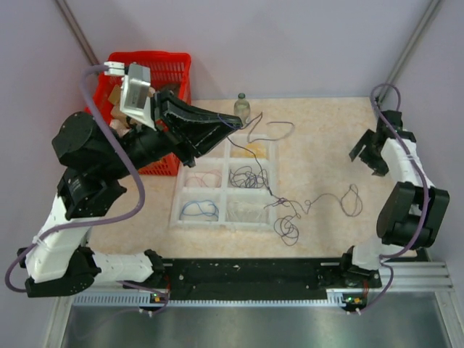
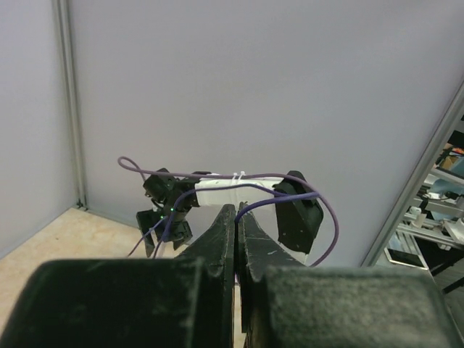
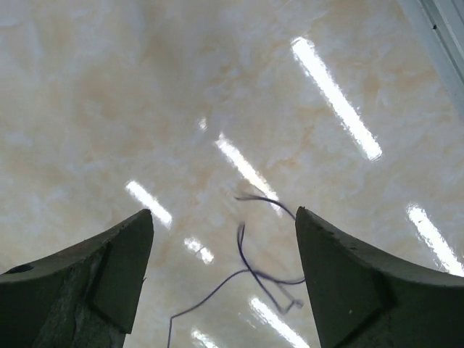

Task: Untangle the cables

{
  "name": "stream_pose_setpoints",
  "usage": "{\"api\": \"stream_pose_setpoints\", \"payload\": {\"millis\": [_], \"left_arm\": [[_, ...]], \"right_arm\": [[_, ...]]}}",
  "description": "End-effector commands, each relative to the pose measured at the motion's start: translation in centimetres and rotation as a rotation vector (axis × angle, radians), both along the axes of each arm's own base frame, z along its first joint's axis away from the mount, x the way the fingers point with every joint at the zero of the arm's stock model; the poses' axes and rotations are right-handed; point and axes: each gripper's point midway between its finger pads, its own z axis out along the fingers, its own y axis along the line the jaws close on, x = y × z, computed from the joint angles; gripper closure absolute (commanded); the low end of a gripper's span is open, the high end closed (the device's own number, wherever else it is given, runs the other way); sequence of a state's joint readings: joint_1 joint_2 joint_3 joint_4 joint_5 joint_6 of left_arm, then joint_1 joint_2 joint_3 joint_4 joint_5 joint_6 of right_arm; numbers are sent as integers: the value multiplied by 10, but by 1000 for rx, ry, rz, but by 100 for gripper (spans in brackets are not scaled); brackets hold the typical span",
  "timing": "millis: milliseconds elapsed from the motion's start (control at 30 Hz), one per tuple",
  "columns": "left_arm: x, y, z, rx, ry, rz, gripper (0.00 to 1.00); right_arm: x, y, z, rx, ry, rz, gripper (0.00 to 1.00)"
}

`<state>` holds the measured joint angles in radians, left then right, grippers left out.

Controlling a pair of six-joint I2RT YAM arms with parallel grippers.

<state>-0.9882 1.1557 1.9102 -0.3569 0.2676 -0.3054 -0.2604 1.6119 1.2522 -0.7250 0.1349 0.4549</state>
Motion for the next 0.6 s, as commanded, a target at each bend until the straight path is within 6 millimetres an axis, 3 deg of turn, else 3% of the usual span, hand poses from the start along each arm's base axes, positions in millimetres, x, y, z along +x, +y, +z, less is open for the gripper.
{"api": "stream_pose_setpoints", "payload": {"millis": [0,200,300,367,433,500,567], "left_arm": [[2,-21,-3,-13,-1,-60,100],[9,-40,-17,10,16,-83,100],[13,-44,-20,21,12,-75,100],[18,-45,-21,24,12,-57,100],[19,-46,-23,28,10,-52,100],[20,-47,-25,28,14,-54,100],[21,-48,-26,28,17,-48,100]], "right_arm": [[-23,46,59,-23,-50,154,21],[-55,139,105,451,-257,173,21],[-76,175,120,589,-321,200,22],[-92,198,122,705,-307,244,23],[-112,237,120,840,-254,321,25],[-136,278,110,927,-188,398,25],[-155,300,98,973,-120,379,25]]}}
